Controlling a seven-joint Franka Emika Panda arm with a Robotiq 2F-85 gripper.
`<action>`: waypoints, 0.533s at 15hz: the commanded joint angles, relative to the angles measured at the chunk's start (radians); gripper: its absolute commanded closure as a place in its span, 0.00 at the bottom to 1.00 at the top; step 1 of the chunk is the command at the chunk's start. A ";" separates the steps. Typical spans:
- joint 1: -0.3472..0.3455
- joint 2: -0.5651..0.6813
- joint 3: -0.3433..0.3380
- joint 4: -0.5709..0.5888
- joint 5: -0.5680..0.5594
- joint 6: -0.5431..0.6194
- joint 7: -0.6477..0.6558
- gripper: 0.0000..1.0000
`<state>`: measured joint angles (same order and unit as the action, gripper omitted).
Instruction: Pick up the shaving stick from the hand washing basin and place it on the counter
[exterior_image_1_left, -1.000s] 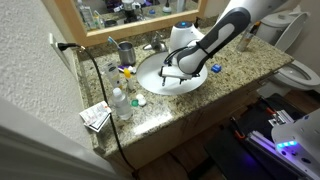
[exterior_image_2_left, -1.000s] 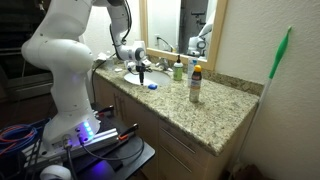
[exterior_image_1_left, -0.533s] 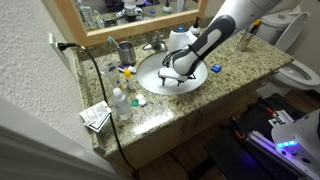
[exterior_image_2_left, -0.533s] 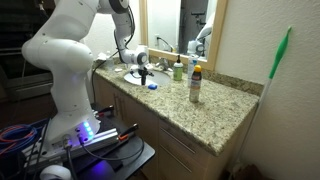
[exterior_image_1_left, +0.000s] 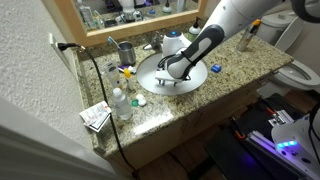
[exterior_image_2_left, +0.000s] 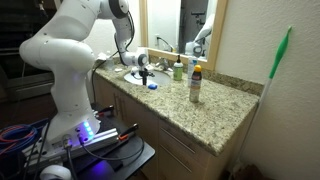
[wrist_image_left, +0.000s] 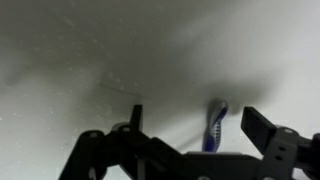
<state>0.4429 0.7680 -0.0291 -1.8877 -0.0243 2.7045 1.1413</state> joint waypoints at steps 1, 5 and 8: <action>0.020 0.086 -0.024 0.139 0.016 -0.131 0.035 0.00; 0.010 0.061 -0.010 0.110 0.003 -0.106 0.031 0.00; 0.004 0.073 -0.005 0.110 0.007 -0.099 0.028 0.25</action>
<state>0.4532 0.8285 -0.0387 -1.7814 -0.0216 2.6004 1.1723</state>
